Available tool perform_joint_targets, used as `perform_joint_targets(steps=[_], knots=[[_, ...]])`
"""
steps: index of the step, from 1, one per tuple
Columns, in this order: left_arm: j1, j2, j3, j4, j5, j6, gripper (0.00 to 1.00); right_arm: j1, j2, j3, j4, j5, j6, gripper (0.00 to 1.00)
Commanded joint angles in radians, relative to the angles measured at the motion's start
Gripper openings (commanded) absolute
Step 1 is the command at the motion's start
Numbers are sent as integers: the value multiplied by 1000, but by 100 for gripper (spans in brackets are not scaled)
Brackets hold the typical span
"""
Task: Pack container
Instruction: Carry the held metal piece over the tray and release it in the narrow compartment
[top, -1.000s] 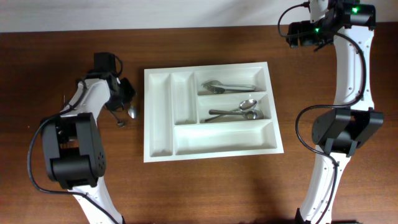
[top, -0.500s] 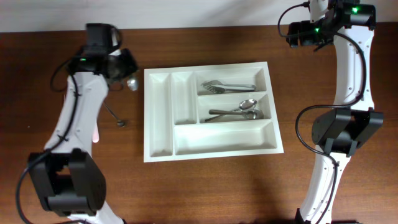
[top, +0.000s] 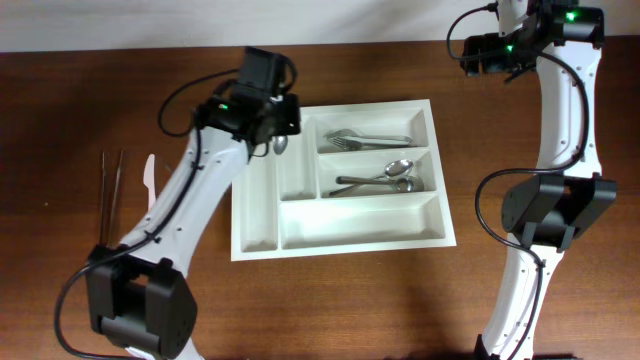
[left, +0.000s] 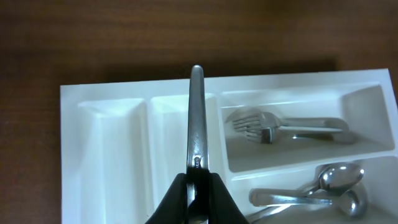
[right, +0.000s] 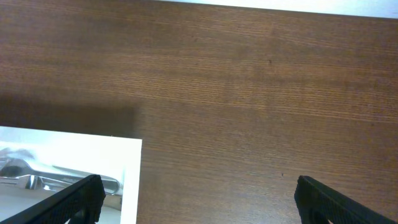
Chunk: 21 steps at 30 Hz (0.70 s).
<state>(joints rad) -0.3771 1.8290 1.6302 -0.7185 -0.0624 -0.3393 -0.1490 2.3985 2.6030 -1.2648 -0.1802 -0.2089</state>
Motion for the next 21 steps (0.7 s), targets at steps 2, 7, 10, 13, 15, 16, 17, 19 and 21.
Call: perform_joint_targets(steps=[2, 7, 10, 13, 15, 16, 17, 19, 21], knots=[[-27, 31, 7, -4, -66, 15, 2, 4, -24, 18, 0, 9, 8, 99], [-33, 109, 7, -16, -65, 15, 2, 4, -24, 18, 0, 9, 8, 99], [-35, 161, 7, -16, -66, 15, 2, 4, -24, 18, 0, 9, 8, 99], [-35, 200, 7, -15, -66, 15, 2, 4, -24, 18, 0, 9, 8, 99], [-35, 216, 7, -15, -64, 15, 2, 4, -24, 18, 0, 9, 8, 99], [-35, 219, 7, -15, -60, 15, 2, 4, -24, 18, 0, 9, 8, 99], [-35, 219, 7, -14, -56, 15, 2, 4, -24, 18, 0, 9, 8, 99], [-35, 219, 7, -7, -55, 15, 3, 4, -24, 18, 0, 9, 8, 99], [-35, 219, 7, 1, -54, 15, 35, 4, -24, 18, 0, 9, 8, 99]])
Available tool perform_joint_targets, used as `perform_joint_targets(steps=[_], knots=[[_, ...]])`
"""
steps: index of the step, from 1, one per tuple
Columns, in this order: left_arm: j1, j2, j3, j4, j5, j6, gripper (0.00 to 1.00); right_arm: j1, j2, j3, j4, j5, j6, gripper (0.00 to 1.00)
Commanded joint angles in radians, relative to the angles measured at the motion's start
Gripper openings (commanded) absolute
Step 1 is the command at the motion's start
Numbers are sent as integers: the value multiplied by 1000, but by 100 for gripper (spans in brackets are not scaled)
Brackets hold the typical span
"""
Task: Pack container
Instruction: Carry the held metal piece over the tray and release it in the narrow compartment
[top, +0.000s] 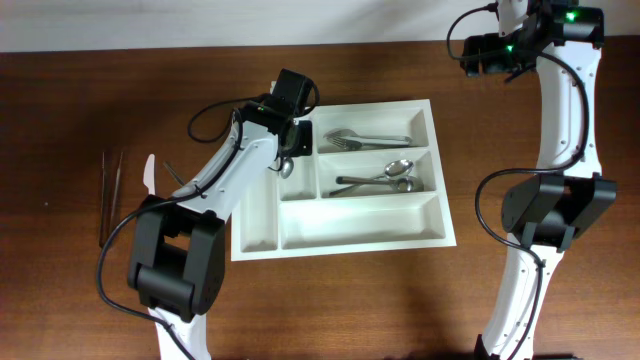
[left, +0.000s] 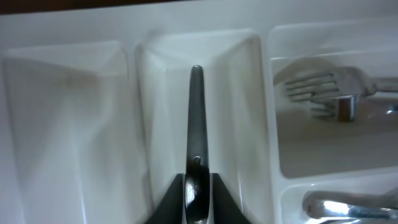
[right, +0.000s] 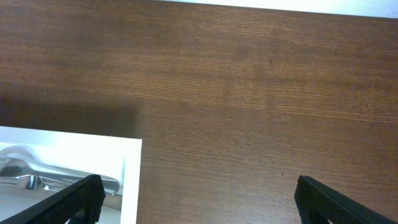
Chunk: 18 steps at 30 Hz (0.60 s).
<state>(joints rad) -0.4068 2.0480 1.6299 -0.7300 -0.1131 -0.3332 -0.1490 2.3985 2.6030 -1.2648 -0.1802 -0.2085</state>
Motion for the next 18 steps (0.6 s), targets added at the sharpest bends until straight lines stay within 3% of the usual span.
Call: perform_joint_targets(steps=[1, 3, 9, 18], knots=[[-5, 0, 7, 14, 1, 9, 47, 4, -24, 18, 0, 9, 8, 99], [-5, 0, 7, 15, 16, 9, 57, 4, -24, 18, 0, 9, 8, 99], [-1, -5, 28, -18, 18, 9, 58, 4, -24, 18, 0, 9, 8, 99], [44, -176, 131, -327, -122, -40, 62, 4, -24, 18, 0, 9, 8, 99]])
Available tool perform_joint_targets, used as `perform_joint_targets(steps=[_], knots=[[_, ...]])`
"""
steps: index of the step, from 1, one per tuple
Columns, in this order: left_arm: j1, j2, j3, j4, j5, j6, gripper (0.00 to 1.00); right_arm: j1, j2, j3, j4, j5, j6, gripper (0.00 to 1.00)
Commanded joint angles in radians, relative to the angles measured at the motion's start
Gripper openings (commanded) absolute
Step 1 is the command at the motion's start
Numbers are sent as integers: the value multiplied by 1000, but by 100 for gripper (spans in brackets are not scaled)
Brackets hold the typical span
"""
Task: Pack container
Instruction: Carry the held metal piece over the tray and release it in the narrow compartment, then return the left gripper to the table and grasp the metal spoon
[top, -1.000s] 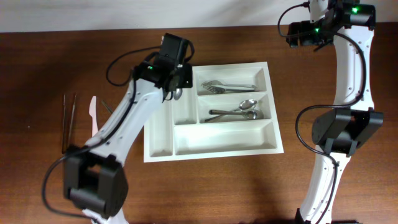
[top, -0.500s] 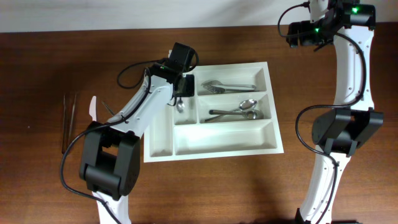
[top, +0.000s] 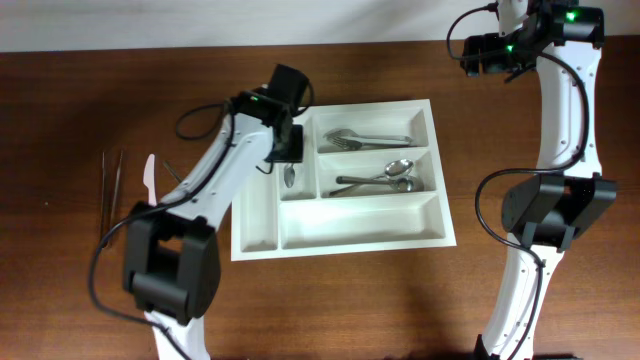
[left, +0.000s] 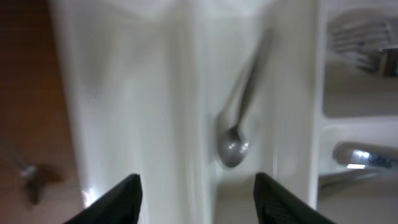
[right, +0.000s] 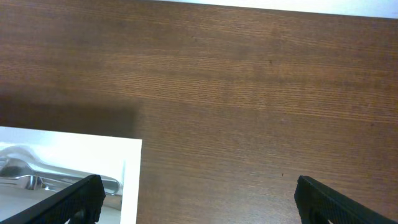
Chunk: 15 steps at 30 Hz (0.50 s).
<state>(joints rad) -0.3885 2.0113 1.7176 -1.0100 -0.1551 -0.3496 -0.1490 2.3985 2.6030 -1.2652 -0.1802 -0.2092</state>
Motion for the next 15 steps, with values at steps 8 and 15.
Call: perform_joint_targets(steps=[8, 15], knots=[[74, -331, 43, -231, -97, -111, 66, 4, -24, 18, 0, 9, 8, 99], [118, -332, -62, -308, -115, -202, 64, 4, -24, 18, 0, 9, 8, 99]])
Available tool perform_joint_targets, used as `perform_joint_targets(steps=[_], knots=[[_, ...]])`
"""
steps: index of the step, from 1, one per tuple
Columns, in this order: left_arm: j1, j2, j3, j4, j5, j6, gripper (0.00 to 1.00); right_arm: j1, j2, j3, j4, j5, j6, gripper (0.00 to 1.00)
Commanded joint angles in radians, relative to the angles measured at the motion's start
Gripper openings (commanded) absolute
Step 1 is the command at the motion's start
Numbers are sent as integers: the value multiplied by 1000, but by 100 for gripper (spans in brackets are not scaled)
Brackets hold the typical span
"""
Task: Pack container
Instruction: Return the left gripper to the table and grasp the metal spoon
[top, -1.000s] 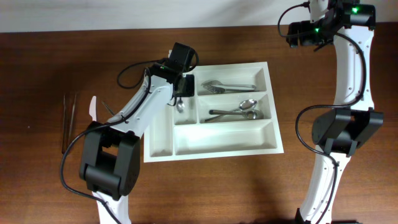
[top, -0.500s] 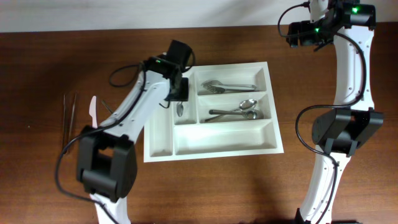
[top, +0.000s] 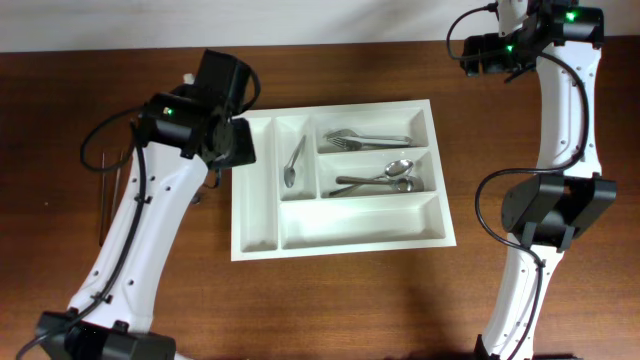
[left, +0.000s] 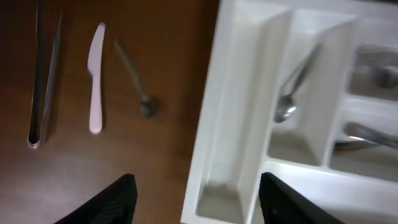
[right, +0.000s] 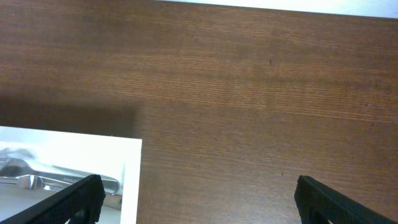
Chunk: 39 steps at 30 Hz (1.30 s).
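Note:
The white cutlery tray (top: 340, 247) lies mid-table. A small spoon (top: 293, 162) rests in its narrow second compartment, seen in the left wrist view as the spoon (left: 294, 84). Forks (top: 365, 137) and larger spoons (top: 385, 178) fill the right compartments. My left gripper (top: 222, 150) hangs open and empty over the tray's left edge (left: 208, 143). On the wood to the left lie another small spoon (left: 134, 81), a white knife (left: 95, 78) and a pair of chopsticks (left: 43, 74). My right gripper (right: 199, 205) is open over bare table at the far right corner.
The tray's long left compartment (left: 230, 124) and wide bottom compartment (top: 360, 220) hold nothing. The right arm's base (top: 545, 210) stands to the right of the tray. Dark wooden table (right: 249, 93) surrounds everything.
My left gripper, open low over the spoon in the narrow compartment, now sits higher and further left, above the tray's left edge, with the loose cutlery in its view. The right arm is unchanged.
My left gripper was shut on a small spoon above the tray's upper left. Then it held the spoon down inside the narrow compartment. Then it was open with the spoon lying there. Now it is off to the left, empty.

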<state>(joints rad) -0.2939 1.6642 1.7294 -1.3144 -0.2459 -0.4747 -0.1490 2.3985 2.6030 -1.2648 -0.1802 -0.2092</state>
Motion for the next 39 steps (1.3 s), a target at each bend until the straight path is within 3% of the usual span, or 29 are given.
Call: perform_joint_targets(steps=[1, 15, 25, 32, 39], knots=[[34, 15, -108, 16, -24, -84, 64, 4, -24, 18, 0, 9, 9, 99], [200, 15, -398, 357, 21, -101, 64, 4, -24, 18, 0, 9, 8, 99], [220, 24, -595, 593, 21, -101, 63, 4, -24, 18, 0, 9, 9, 99], [220, 47, -655, 701, 21, -101, 56, 4, -24, 18, 0, 9, 9, 99], [254, 165, -655, 765, 25, -101, 56, 4, -24, 18, 0, 9, 9, 98]])
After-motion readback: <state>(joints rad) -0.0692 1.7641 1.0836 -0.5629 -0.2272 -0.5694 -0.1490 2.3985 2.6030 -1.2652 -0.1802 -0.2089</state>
